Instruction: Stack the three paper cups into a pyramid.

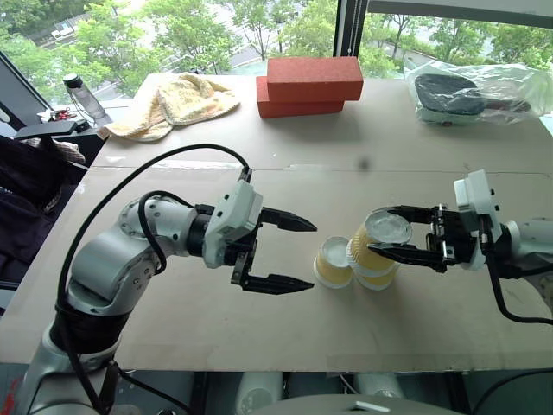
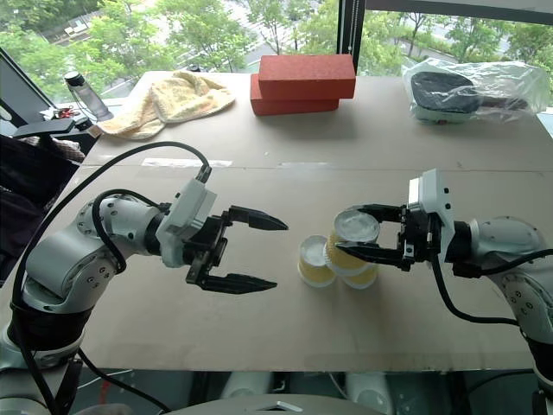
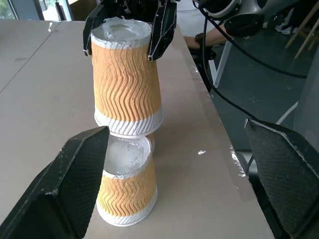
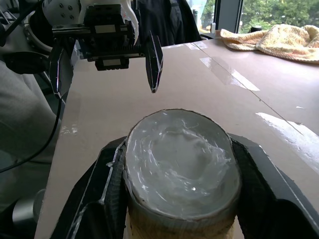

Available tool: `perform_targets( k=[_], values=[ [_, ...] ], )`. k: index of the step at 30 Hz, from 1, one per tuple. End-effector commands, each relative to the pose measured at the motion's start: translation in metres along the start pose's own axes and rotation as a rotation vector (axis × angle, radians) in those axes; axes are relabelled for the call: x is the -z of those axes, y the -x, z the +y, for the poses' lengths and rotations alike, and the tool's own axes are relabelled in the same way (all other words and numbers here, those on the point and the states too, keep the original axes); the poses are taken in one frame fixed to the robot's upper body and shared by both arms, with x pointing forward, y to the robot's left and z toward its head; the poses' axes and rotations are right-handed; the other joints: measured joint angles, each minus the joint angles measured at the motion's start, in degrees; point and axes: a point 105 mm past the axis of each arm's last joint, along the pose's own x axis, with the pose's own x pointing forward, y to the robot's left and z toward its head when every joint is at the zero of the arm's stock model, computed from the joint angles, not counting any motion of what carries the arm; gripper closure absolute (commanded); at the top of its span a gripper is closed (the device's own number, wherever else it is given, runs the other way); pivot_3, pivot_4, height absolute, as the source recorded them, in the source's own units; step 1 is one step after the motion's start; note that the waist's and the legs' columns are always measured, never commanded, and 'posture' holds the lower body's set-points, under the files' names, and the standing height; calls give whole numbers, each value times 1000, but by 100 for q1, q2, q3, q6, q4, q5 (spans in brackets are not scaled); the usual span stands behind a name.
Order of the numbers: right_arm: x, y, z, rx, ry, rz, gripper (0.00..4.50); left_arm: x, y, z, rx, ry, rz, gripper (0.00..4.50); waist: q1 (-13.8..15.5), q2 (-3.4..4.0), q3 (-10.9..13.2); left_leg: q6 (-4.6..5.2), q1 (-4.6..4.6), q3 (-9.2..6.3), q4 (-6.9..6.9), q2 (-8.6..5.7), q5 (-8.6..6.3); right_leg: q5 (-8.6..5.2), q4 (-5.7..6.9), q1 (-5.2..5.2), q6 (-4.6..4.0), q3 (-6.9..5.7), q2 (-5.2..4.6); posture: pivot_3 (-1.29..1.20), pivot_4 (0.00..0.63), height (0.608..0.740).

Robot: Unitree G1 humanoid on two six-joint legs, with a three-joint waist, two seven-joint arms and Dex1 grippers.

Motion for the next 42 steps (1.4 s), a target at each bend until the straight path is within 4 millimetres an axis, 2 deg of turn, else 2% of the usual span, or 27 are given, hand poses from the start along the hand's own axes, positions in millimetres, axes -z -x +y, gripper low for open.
perform_targets(
  k=[1,8,10,14,18,20,26,28,30,35,38,42],
  values=[
    [-6,-1,-1,0,54,-17,2445,-4,0,-2,6,-29,13,0,0,0,0,0,0,1,0,0,0,0,0,0,0,0,0,0,150,730],
    [-6,-3,-3,11,52,-30,2445,1,2,0,-17,11,38,0,2,0,0,-6,0,0,1,0,3,0,1,0,0,-1,0,0,150,730],
    [-5,-2,-3,11,48,-28,1446,3,4,3,-37,14,53,0,0,0,0,-5,0,1,1,0,3,0,1,0,0,0,0,0,150,730],
    [-6,0,-2,12,46,-26,26,5,6,4,-41,19,59,0,3,0,0,-4,0,1,1,0,3,0,1,0,0,-1,0,0,150,730],
    [-17,5,-5,37,49,-61,26,7,7,1,-36,21,56,0,2,0,0,-5,0,1,1,0,3,0,0,0,0,-1,0,0,150,730],
    [-20,16,-4,50,44,-52,26,10,11,0,-64,35,50,0,1,0,1,-4,0,2,1,1,2,0,0,0,0,0,0,0,150,730],
    [0,49,8,143,-53,68,26,39,35,-12,-241,167,108,0,5,-2,1,-3,-1,0,-7,9,2,-1,-5,0,0,10,-7,0,150,730],
    [11,59,15,168,-77,104,26,41,42,-10,-331,215,42,0,11,-1,1,8,2,0,-7,16,-5,-1,-4,1,0,12,-9,0,150,730],
    [28,77,19,224,-130,147,26,58,49,-10,-433,219,76,0,15,-3,-1,16,7,0,-7,16,-9,-1,-4,7,0,11,-13,0,150,730],
    [86,125,5,461,-181,140,26,100,46,-11,-681,268,44,0,4,-21,-12,19,16,9,1,3,-12,-1,-9,17,0,14,-20,0,150,730],
    [115,134,-4,526,-141,109,26,130,38,-16,-731,283,105,0,-12,-23,-15,21,25,14,11,-4,-12,0,-4,23,-1,14,-17,0,150,730],
    [152,141,-21,571,-112,149,26,148,29,-20,-748,280,120,0,-35,-11,-20,21,37,18,11,2,-12,2,2,24,-6,19,-3,0,150,730]
  ],
)
